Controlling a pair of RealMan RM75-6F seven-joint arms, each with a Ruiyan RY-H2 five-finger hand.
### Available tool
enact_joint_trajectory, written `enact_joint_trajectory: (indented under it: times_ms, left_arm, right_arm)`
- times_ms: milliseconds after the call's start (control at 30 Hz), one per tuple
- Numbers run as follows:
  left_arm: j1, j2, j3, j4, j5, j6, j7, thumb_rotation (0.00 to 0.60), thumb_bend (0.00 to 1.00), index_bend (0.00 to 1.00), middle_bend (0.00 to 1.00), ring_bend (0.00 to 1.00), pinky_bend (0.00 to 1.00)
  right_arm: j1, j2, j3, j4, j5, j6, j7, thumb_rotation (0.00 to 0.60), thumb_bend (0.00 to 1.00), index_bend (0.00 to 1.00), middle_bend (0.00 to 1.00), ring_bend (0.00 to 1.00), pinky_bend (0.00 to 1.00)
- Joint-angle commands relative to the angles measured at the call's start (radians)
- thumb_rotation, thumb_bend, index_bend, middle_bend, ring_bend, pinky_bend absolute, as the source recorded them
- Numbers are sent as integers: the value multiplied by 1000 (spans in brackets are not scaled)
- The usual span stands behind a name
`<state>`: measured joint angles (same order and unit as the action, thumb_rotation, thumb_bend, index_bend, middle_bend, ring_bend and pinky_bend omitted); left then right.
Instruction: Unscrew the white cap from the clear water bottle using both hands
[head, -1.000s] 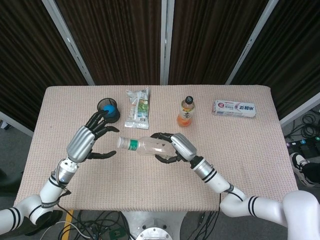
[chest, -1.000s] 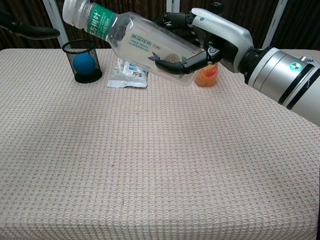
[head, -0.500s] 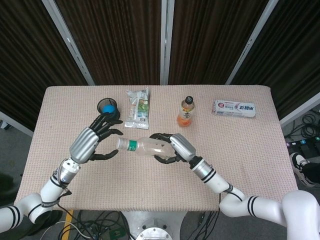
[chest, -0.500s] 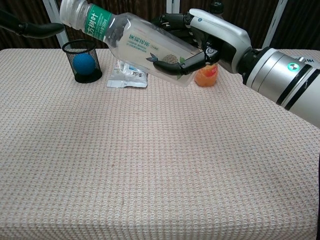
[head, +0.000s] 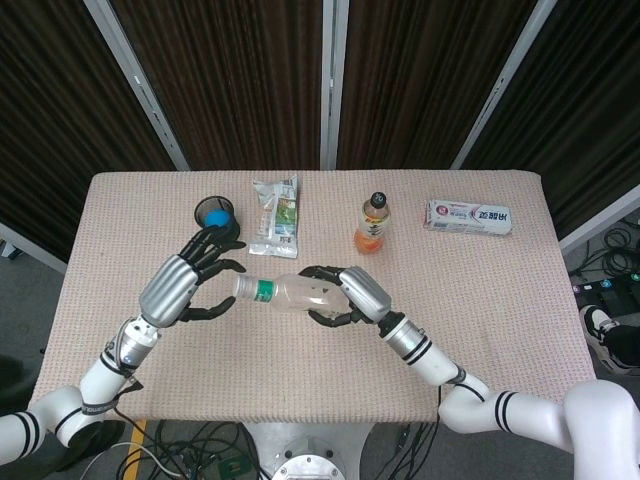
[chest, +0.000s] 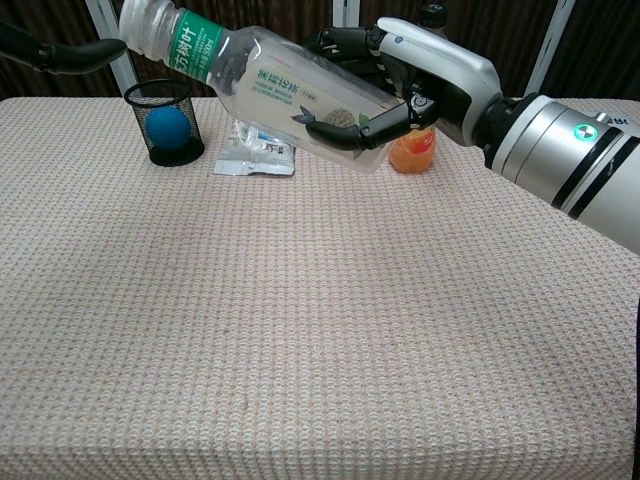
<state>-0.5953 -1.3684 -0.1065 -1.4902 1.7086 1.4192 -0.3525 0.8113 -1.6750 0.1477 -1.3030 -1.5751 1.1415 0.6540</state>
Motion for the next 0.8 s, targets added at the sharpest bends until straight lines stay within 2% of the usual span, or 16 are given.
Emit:
enact_joint_trajectory:
  times_ms: [33,800]
  left_arm:
    - [-1,0,1,-1,0,-1,0,600,337,357,163,24,43]
    - [-7,-4,2,6,-3,2,-13,600,350,439,164,24,43]
  right_arm:
    - [0,0,0,0,0,0,1,600,623,679,496,426,528]
    - [5,-5,1,11,4,-6,2,600,623,679,496,426,532]
